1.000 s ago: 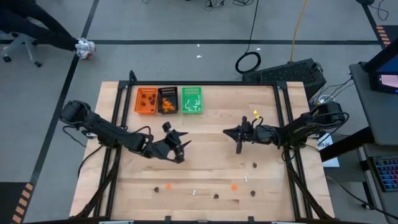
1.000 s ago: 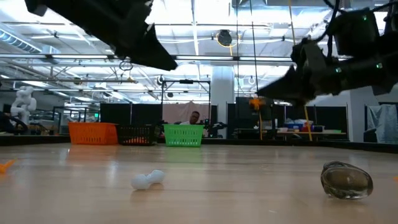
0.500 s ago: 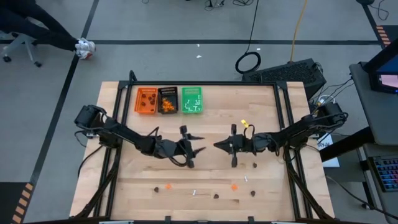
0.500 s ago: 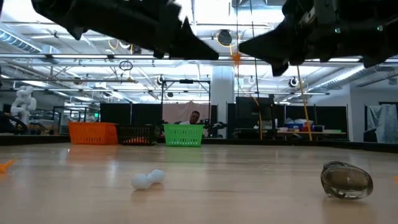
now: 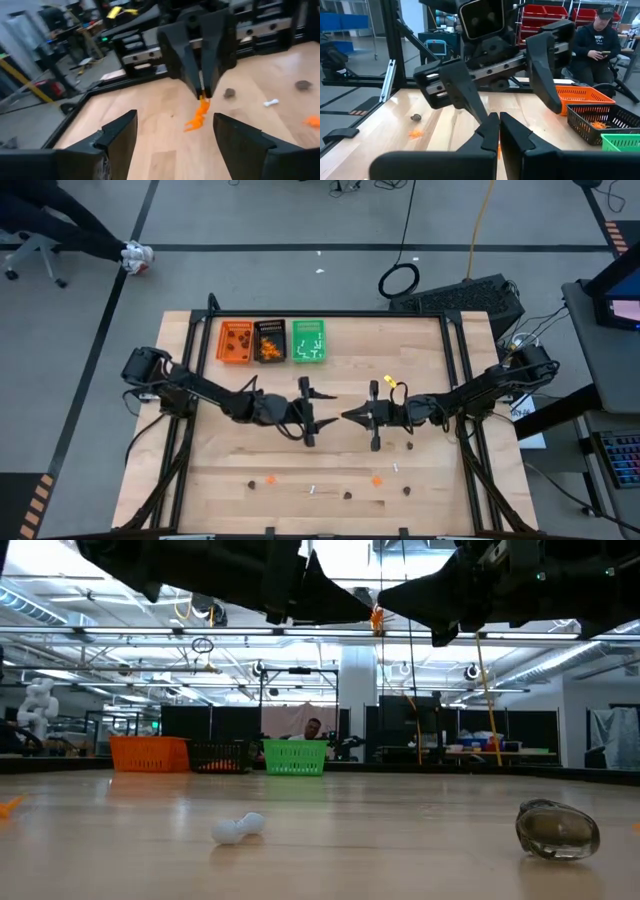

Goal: Sort Halloween decoration
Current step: Put the orange spider toy into the black bin

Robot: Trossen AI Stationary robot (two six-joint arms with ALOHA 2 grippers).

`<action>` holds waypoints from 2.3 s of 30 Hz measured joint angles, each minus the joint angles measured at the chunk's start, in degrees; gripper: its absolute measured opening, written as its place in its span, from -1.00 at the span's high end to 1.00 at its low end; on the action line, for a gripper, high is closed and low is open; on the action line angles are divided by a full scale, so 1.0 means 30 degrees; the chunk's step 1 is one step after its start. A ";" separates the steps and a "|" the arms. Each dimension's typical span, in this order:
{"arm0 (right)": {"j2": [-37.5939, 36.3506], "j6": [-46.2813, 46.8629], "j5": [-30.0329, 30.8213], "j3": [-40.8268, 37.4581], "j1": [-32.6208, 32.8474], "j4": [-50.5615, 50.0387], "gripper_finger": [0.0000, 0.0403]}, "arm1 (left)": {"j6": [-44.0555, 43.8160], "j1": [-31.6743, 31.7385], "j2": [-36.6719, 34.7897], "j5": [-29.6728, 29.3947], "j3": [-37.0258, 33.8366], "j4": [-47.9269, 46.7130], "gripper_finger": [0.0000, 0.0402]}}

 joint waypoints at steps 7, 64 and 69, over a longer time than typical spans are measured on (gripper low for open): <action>0.0000 0.0007 -0.0007 0.0000 0.0000 0.0014 1.00 | 0.0900 0.0917 0.0138 0.2345 0.0007 -0.0109 -0.12; -0.0765 0.4014 0.2557 -0.0022 0.0649 -0.8969 0.26 | 1.3842 -0.2105 -0.3431 -0.2880 0.1778 -0.8880 1.00; -0.0772 0.4014 0.2565 -0.0022 0.0870 -0.8858 0.26 | 1.7847 -0.2473 -0.3424 -0.2879 0.1778 -0.8772 1.00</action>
